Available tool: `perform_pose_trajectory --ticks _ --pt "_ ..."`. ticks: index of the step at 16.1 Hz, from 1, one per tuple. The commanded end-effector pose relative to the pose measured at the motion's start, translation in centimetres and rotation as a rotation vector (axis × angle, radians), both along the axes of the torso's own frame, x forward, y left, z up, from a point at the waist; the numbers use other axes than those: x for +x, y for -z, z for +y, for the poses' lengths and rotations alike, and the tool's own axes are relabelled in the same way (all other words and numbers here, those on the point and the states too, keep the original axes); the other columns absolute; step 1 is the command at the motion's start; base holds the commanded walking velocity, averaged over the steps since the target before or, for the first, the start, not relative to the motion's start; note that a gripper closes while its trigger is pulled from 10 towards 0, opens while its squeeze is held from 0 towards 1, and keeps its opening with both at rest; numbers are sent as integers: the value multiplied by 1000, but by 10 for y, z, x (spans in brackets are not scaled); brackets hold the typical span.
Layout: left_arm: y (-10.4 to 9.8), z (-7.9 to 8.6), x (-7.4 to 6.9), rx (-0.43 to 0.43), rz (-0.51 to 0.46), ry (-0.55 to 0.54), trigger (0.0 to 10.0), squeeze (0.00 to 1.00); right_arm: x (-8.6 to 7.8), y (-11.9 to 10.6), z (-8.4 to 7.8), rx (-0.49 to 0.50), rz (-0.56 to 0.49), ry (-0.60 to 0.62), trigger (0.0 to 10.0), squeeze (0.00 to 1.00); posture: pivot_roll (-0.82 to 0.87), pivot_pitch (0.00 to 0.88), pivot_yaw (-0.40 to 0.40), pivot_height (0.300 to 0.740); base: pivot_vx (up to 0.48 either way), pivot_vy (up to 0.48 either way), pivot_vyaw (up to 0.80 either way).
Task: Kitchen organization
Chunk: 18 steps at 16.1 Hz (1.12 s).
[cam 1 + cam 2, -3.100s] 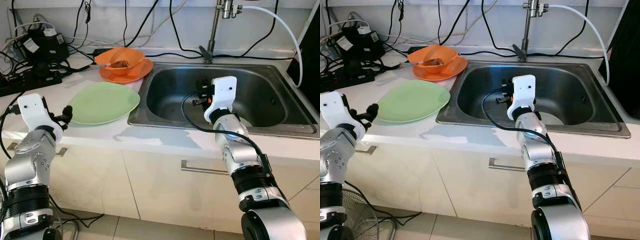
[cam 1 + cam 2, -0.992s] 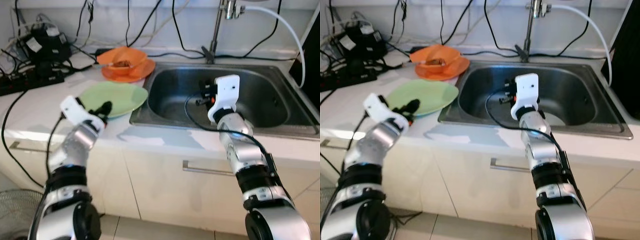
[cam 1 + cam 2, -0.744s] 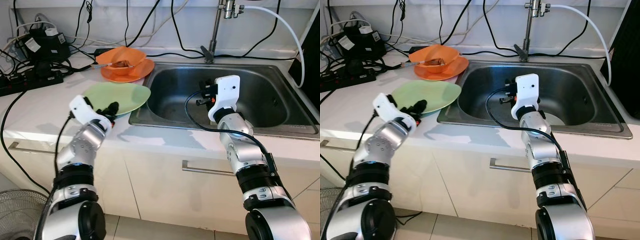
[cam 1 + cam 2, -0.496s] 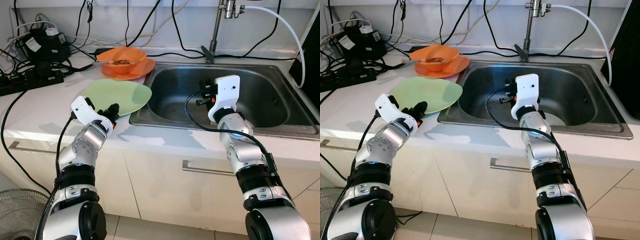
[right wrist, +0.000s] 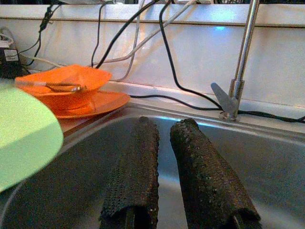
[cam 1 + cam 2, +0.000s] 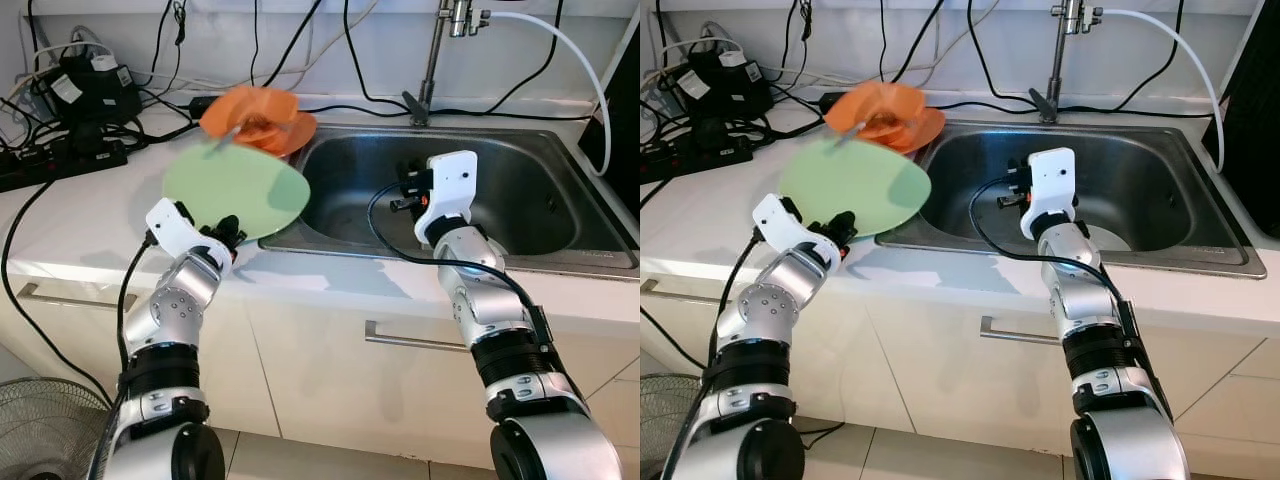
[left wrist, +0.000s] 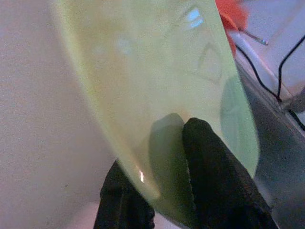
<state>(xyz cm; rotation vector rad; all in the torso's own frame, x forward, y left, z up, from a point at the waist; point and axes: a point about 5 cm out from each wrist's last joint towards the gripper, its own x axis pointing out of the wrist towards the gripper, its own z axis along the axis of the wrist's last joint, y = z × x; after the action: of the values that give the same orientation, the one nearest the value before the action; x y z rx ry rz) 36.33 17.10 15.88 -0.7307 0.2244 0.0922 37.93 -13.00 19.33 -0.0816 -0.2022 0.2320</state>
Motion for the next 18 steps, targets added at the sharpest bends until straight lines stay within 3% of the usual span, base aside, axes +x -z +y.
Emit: perform_pose_trajectory --ticks 1,3,8,11,12,13,14,18 --pt "5 -1 -5 32 47 -22 10000 0 0 -2 3 -15 -2 -15 10000 0 16 0 67 740 0 0 0" --pt "0 2 -12 38 56 -98 10000 0 0 -3 5 -16 -2 -21 10000 0 20 0 64 740 0 0 0" --pt "-11 -10 -25 100 45 -132 10000 0 0 -2 8 -21 4 -36 10000 0 28 0 61 740 0 0 0" --pt "-28 -10 -27 165 -38 -206 10000 0 0 -2 8 -22 3 -38 10000 0 25 0 60 740 0 0 0" --pt "-41 -10 -28 231 -115 -231 10000 0 0 -2 7 -23 3 -36 10000 0 23 0 59 740 0 0 0" --pt "-56 -18 -29 299 -224 -182 10000 0 0 -2 6 -22 4 -33 10000 0 24 0 57 740 0 0 0" --pt "-61 -24 -30 336 -268 -144 10000 0 1 -2 6 -22 6 -32 10000 0 25 0 58 740 0 0 0" --pt "-63 -46 -32 332 -339 -4 10000 0 1 -1 6 -18 9 -27 10000 0 24 0 60 740 0 0 0"
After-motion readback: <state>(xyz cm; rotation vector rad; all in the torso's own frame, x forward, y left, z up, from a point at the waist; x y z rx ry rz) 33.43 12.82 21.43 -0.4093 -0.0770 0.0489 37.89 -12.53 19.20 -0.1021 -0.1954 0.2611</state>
